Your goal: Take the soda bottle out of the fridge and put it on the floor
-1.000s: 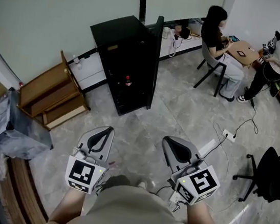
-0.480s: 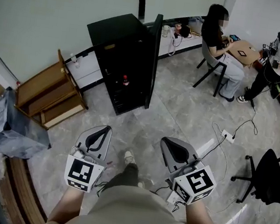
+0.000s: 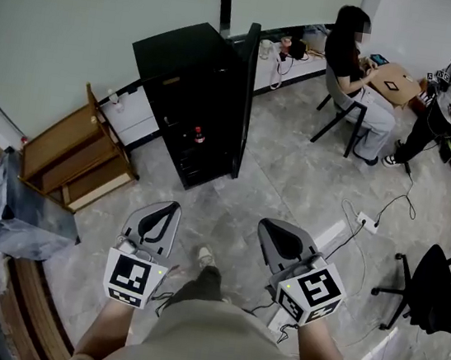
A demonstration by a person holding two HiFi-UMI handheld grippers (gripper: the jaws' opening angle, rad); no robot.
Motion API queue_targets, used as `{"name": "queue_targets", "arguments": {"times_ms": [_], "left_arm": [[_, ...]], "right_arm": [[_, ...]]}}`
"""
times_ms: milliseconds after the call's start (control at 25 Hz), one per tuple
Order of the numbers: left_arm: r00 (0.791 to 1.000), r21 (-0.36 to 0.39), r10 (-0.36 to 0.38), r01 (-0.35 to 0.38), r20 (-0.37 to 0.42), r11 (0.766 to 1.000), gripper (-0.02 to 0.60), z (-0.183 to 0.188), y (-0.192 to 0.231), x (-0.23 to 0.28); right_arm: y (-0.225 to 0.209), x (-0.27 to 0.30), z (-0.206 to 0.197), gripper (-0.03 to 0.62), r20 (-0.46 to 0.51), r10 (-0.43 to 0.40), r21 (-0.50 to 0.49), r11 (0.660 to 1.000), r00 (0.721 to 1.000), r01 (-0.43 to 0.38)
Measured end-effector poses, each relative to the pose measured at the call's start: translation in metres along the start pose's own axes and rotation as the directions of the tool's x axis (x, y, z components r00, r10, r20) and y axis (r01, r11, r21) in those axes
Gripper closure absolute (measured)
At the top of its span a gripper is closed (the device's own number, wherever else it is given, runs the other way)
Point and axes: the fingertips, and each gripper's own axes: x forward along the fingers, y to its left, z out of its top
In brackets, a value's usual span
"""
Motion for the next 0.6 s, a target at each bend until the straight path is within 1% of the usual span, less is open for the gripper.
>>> {"name": "queue_targets", "arguments": {"times_ms": [240,400,600], "left_arm": [[1.000,-0.020,0.012,-0.012,-0.010,1.000,0.575,-0.007,0.032,0.028],[1.000,-0.033,0.001,-0.002,-0.028,0.999,0.575,-0.012,0.054,0.052],[0.999,-0.038,-0.008,0.007,-0.033,0.999,0.575,-0.014,0.095,0.087]], "right_arm": [[-0.016,0.040,0.004,0.597,-0.018,0.011,0.002,1.000,1.000,-0.011],[-0.032,0.073,0.010,0.597,-0.037,0.011,-0.001,1.000,0.999,-0.011],[-0.051,0.124,0.024,0.597,-0.062,0.010,-0.012,1.000,0.998,-0.010]]}}
